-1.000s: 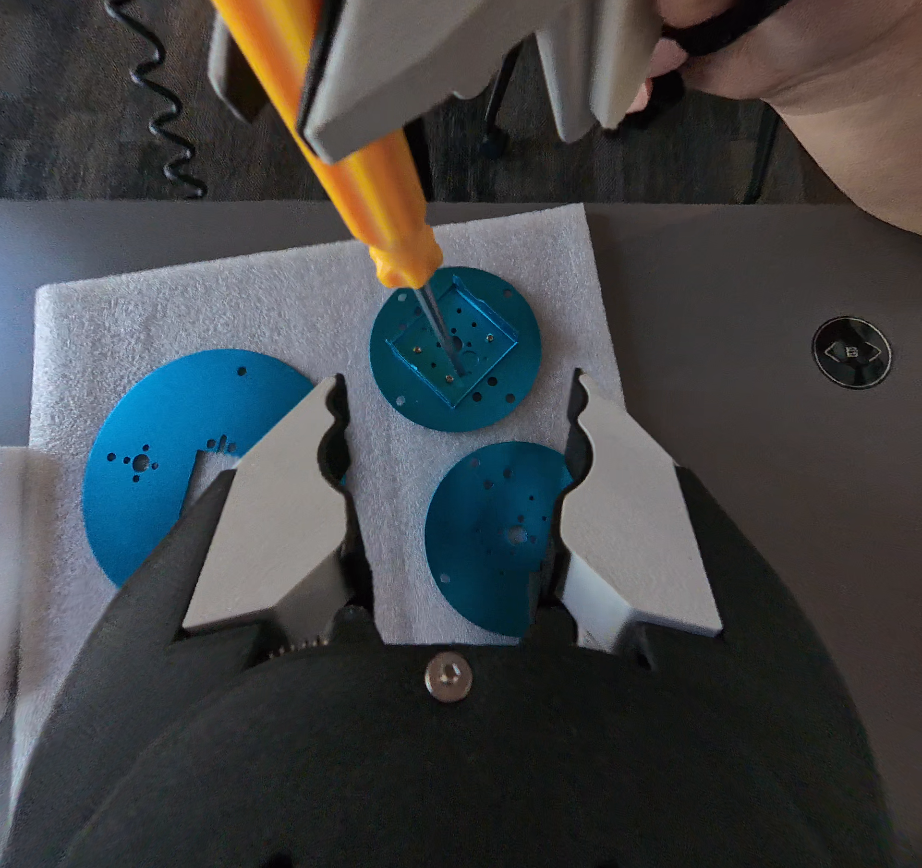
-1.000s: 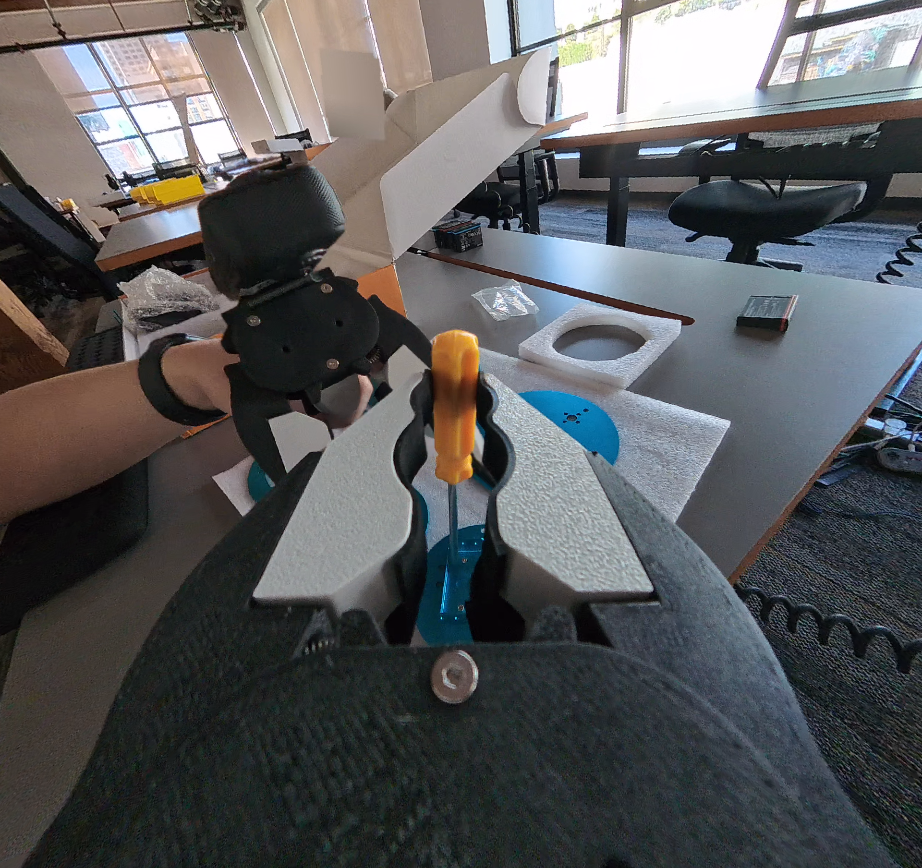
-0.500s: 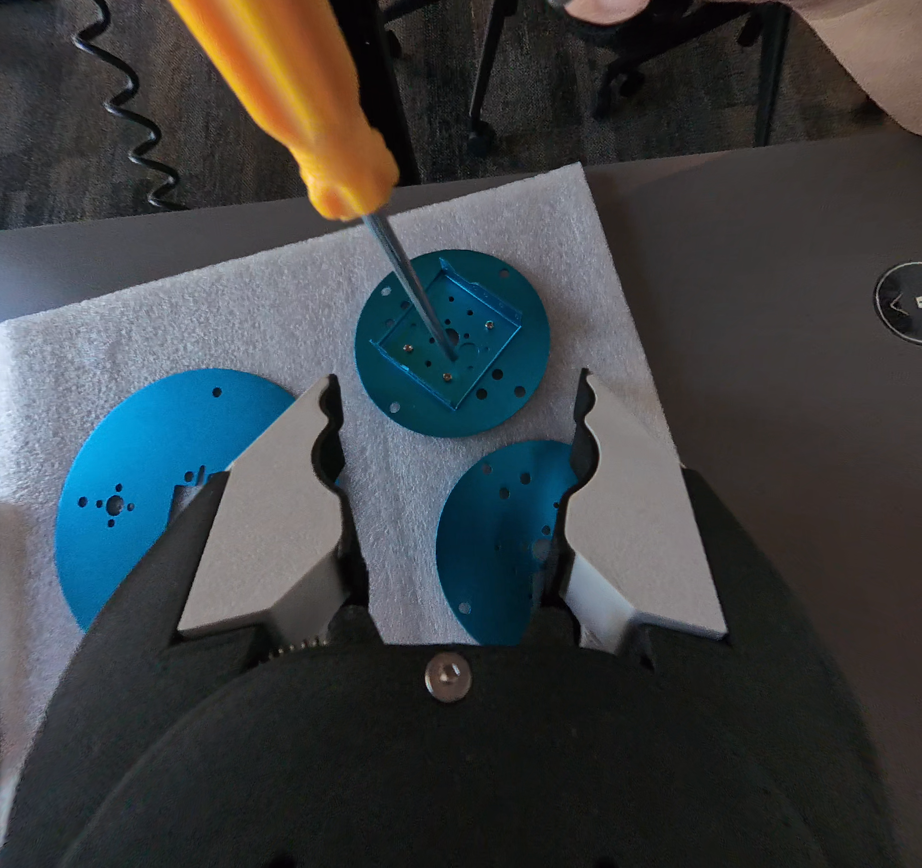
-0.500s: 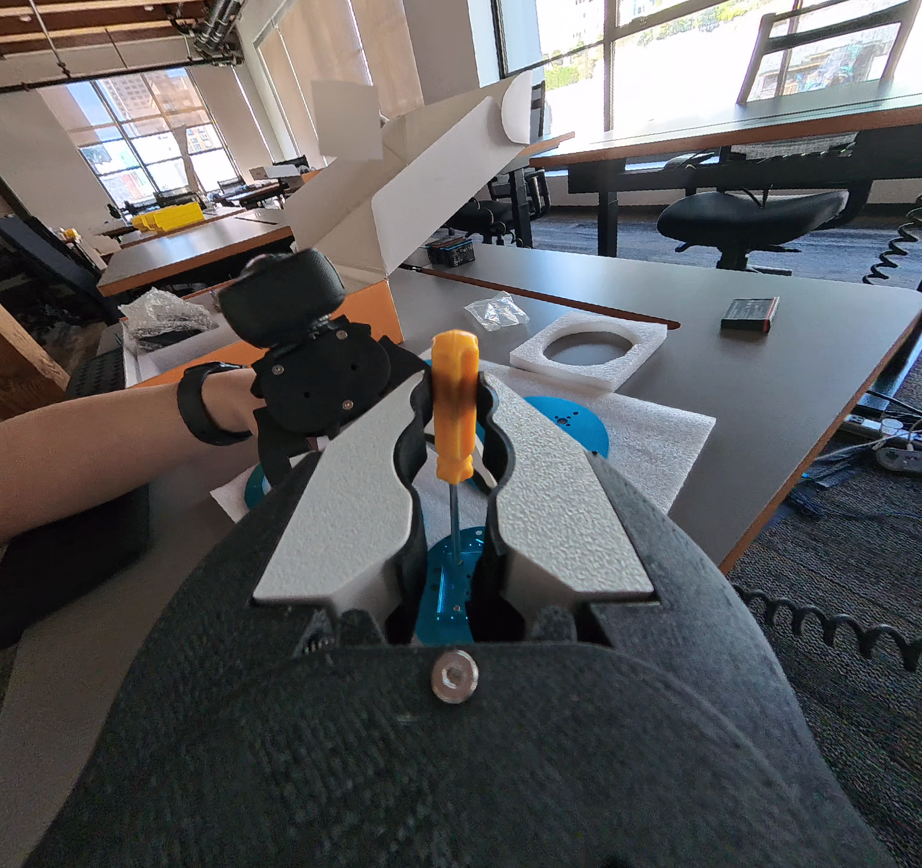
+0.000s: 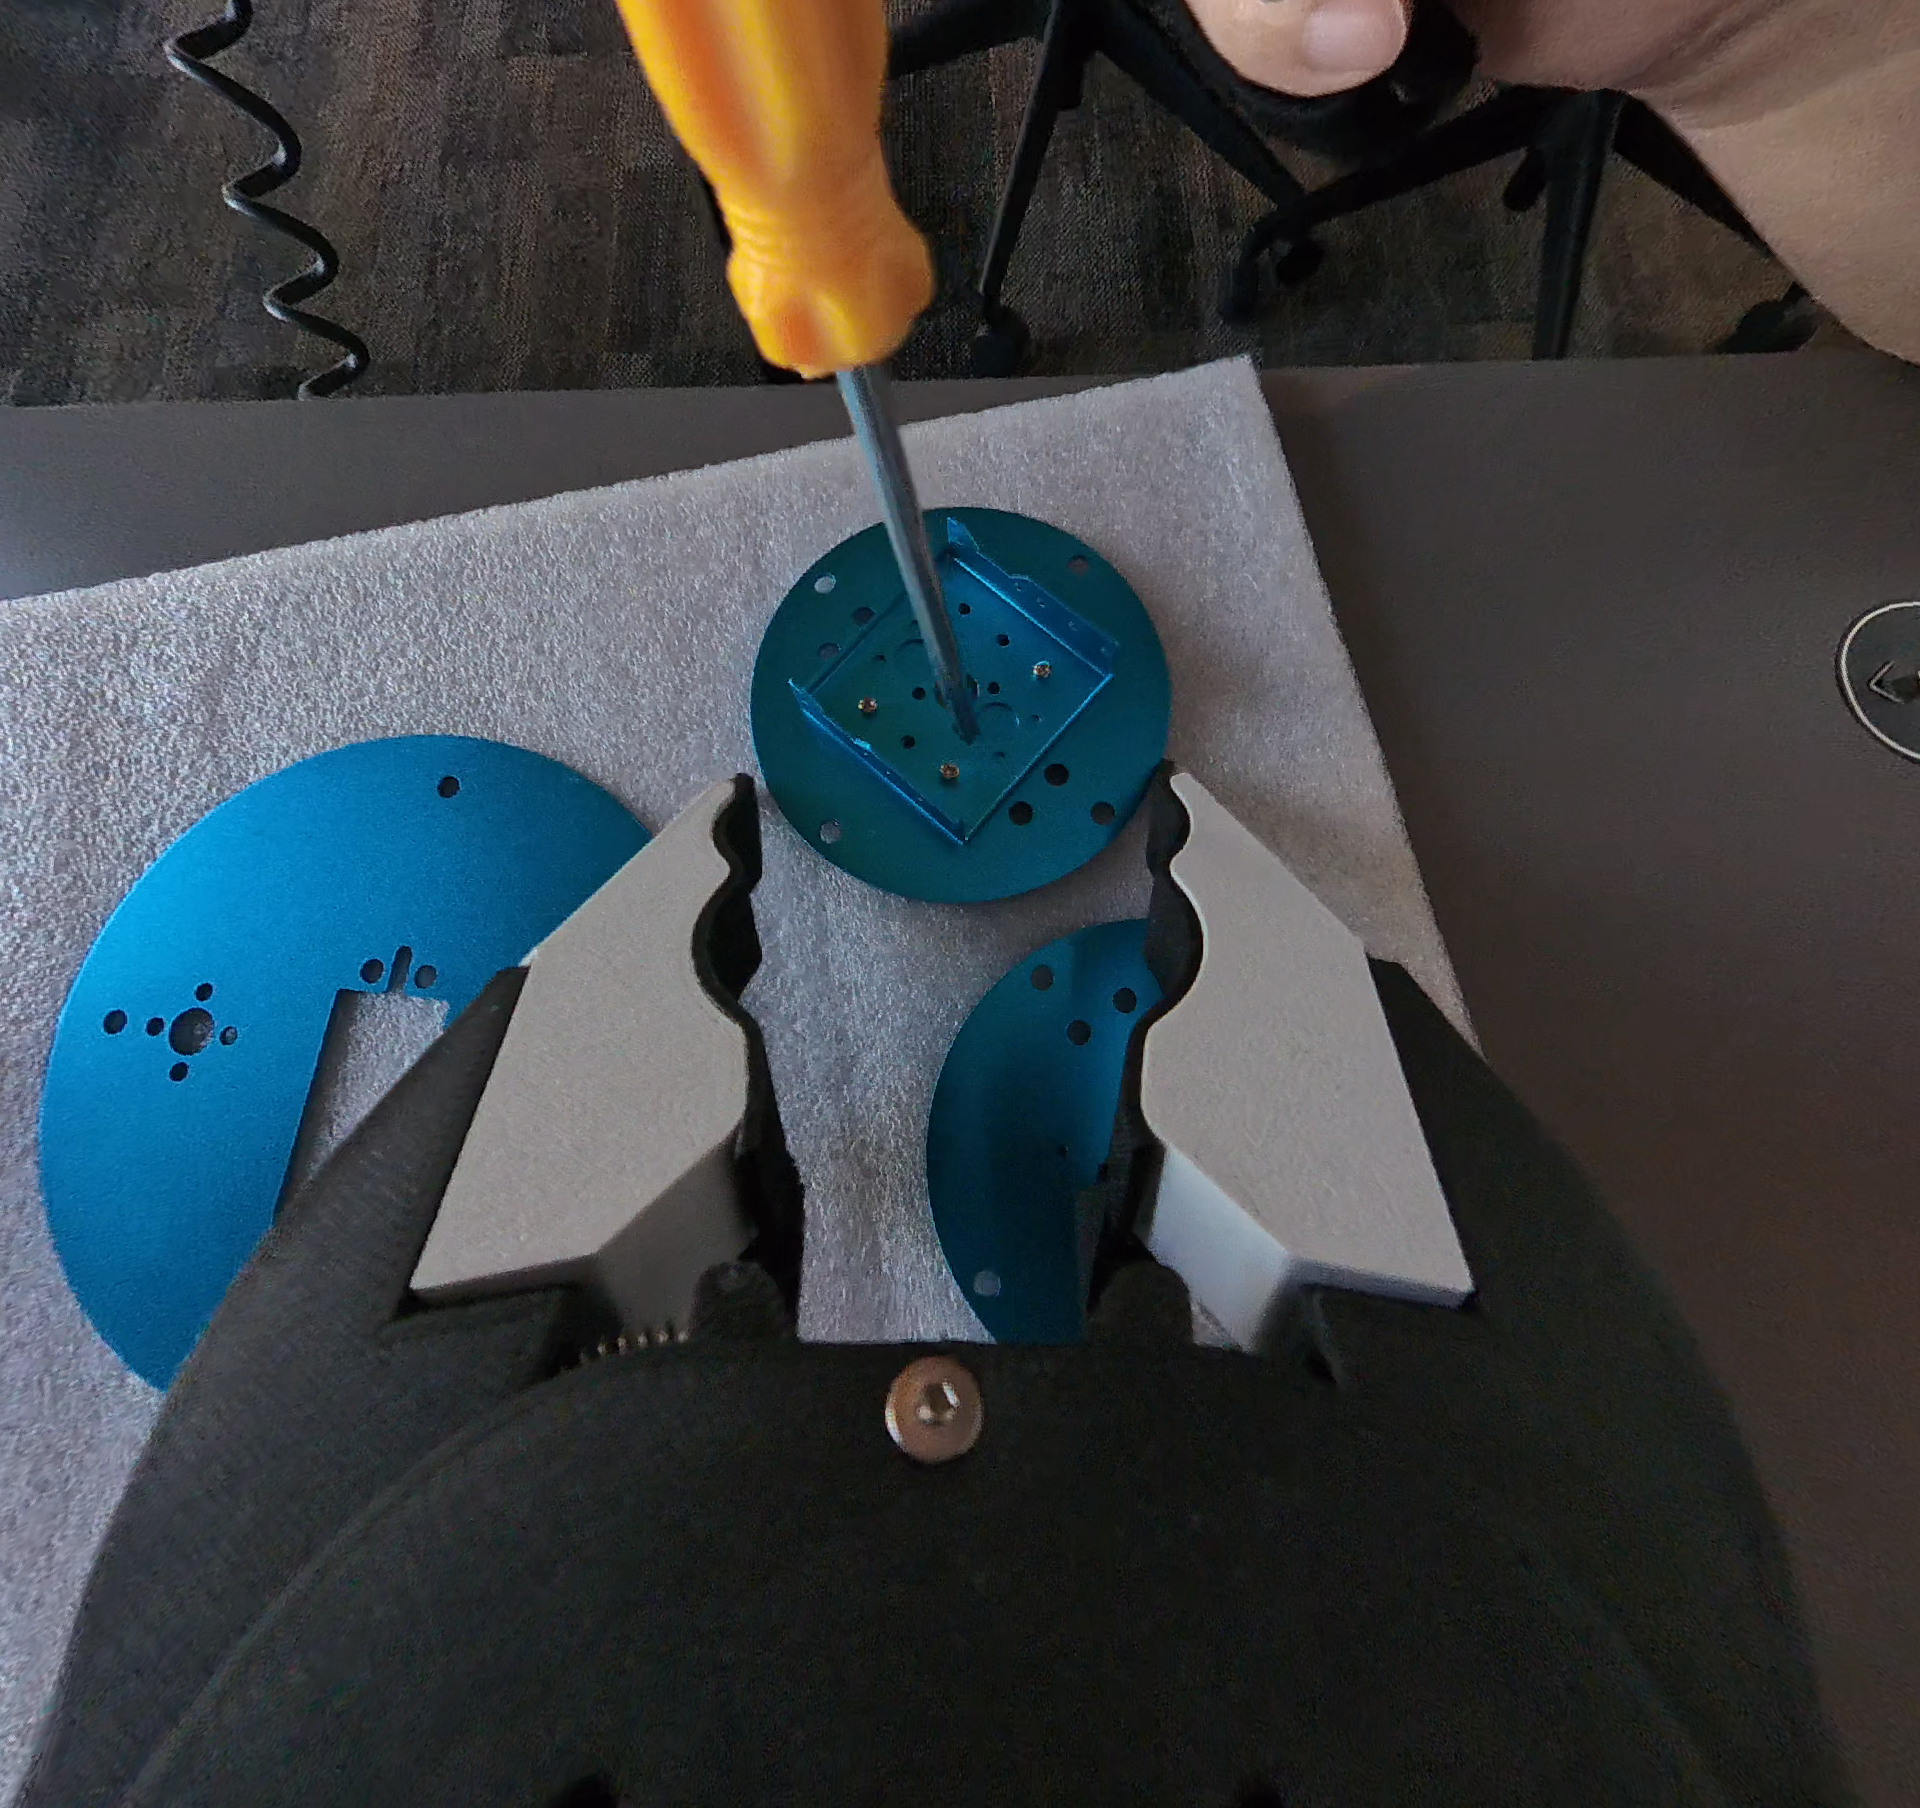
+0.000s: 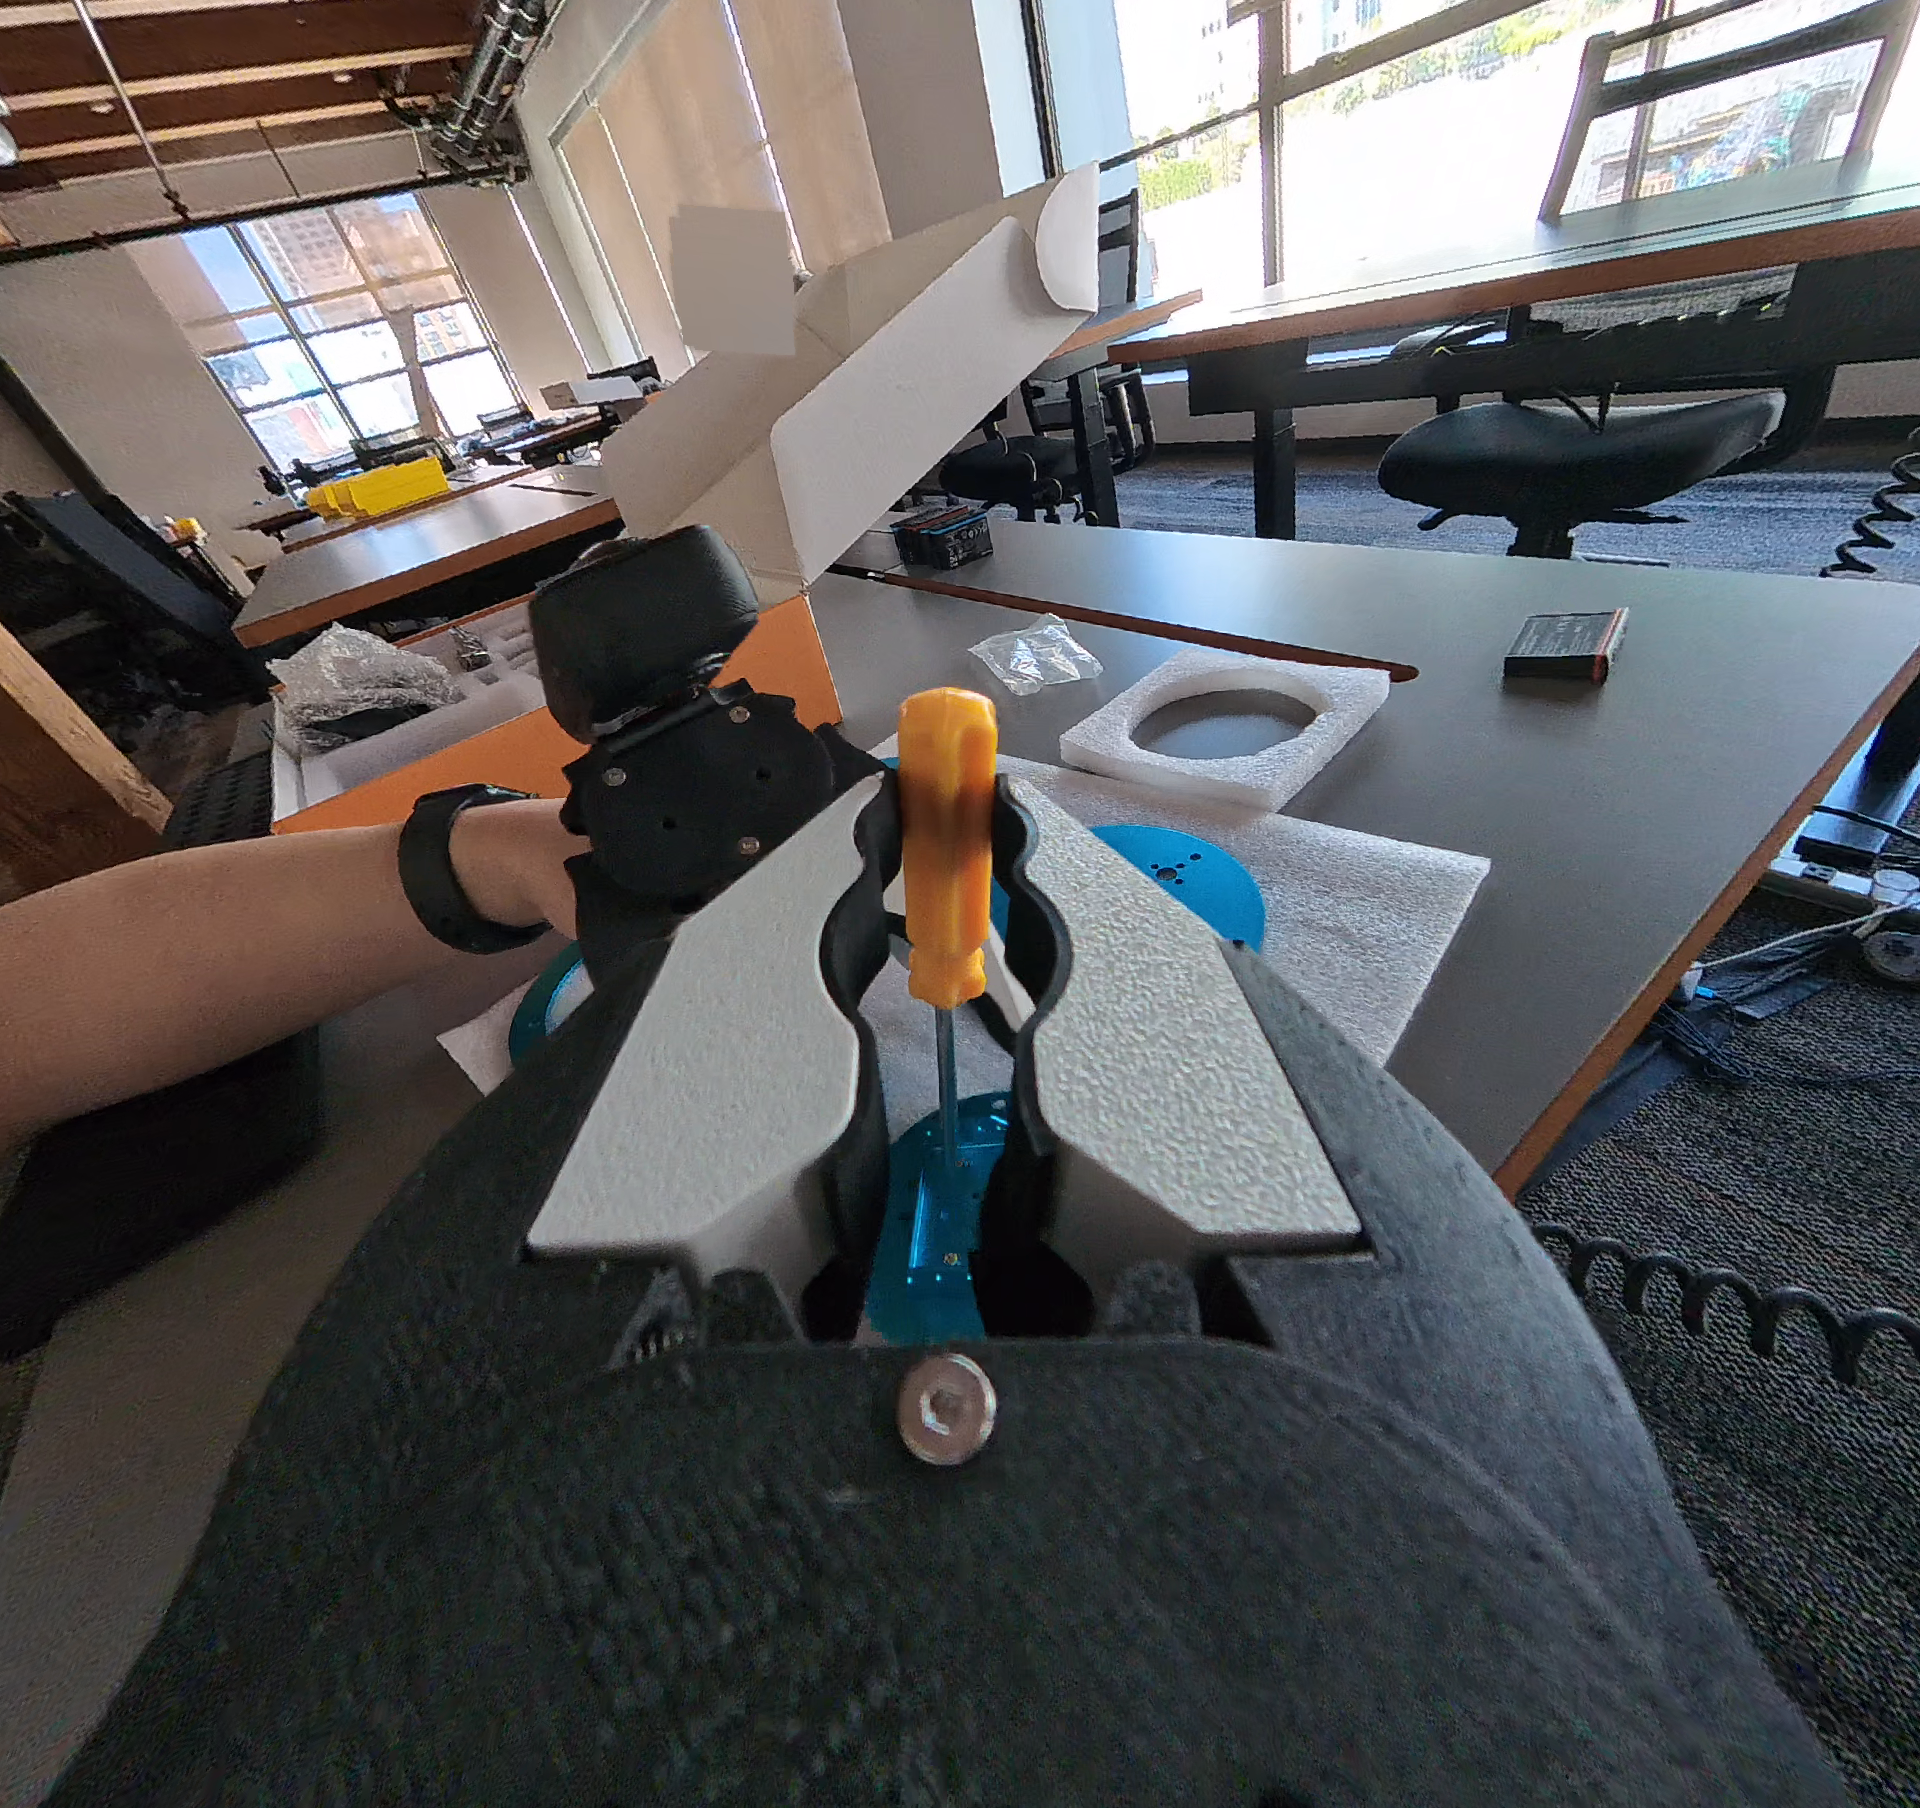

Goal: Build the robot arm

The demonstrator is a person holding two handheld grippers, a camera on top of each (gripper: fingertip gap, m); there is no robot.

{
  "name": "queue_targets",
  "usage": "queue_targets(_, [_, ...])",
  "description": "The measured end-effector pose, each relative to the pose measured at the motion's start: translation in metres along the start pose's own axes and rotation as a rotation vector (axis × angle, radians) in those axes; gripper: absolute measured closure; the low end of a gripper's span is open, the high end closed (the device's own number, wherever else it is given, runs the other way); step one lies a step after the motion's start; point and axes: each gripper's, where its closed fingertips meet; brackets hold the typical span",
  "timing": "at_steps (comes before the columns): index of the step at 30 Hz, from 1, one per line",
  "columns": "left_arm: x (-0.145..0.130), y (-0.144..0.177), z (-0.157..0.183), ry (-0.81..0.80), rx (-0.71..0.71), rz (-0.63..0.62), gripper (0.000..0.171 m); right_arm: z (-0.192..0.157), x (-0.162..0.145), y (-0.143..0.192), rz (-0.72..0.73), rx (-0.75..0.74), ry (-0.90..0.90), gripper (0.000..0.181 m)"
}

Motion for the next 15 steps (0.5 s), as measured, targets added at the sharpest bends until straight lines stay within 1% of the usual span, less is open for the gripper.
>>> queue_targets(5, [0.0,0.0,0.002,-0.01,0.002,-0.012,0.1,-0.003,0.002,0.0,0.01,0.013,0.025,0.167])
queue_targets(9, [0.001,0.001,0.002,-0.016,0.001,-0.022,0.1,-0.006,-0.002,-0.003,-0.016,0.008,0.064,0.167])
queue_targets(15, [0.002,0.002,0.002,-0.067,0.025,-0.034,0.1,-0.011,-0.002,-0.005,-0.018,0.02,0.095,0.167])
Point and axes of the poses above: each gripper's, where its closed fingertips meet, y back along the fingers, x out of its top, z = x × y across the jaws, and after that the axes turned 14 degrees about -y, right-handed
